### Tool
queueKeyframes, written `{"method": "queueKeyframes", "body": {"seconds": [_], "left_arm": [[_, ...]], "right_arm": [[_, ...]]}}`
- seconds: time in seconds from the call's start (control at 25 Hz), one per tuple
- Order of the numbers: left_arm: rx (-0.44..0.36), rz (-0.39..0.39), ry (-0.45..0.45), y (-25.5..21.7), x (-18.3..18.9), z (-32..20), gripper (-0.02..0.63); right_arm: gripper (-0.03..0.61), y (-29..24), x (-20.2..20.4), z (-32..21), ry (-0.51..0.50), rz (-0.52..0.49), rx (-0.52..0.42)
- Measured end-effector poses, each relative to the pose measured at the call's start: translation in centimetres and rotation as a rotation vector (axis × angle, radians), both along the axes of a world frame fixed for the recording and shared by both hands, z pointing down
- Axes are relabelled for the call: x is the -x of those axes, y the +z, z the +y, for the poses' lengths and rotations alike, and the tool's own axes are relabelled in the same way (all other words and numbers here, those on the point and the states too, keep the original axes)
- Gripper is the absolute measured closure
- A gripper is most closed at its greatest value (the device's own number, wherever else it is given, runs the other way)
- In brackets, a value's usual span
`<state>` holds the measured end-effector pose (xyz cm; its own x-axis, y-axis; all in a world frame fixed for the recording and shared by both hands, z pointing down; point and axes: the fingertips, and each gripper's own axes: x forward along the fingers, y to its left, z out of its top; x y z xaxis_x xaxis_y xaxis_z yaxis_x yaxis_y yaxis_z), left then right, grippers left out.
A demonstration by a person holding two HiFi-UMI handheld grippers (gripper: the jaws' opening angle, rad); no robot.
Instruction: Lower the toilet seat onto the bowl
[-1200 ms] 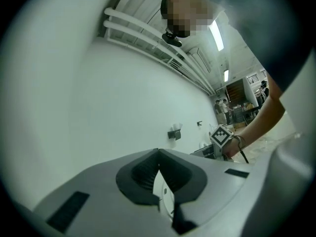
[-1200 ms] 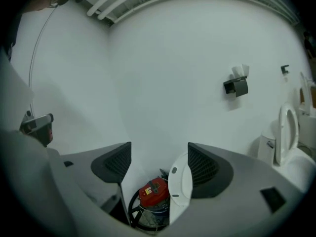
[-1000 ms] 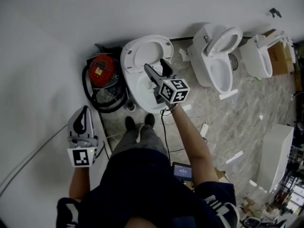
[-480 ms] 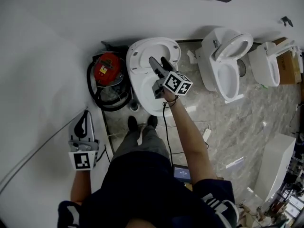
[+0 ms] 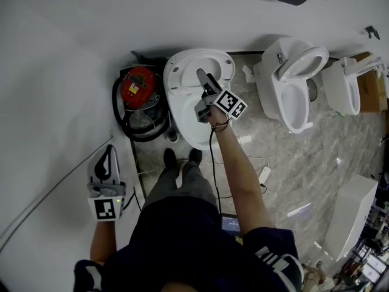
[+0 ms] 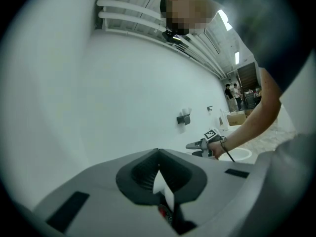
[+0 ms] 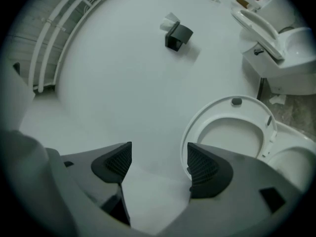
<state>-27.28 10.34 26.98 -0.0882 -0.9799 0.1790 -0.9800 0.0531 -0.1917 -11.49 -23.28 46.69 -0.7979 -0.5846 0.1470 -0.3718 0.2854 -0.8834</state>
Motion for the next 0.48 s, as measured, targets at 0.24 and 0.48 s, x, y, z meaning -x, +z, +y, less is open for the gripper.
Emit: {"method": "queueKeyframes", "body": {"seconds": [0.24,0.48], "left_arm": [[0.033,0.004,-0.008,1.0,0.3,0.0,0.589],[0.055,-0.001,-0.014,2.0,0.7,-0.5,0.589]], "right_arm": [[0.219,2.4,-0.2,-2.3,0.105,-0.112,0.102],[0.227,5.0,-0.4,-4.6,0.208,-0.204,0.186]]}}
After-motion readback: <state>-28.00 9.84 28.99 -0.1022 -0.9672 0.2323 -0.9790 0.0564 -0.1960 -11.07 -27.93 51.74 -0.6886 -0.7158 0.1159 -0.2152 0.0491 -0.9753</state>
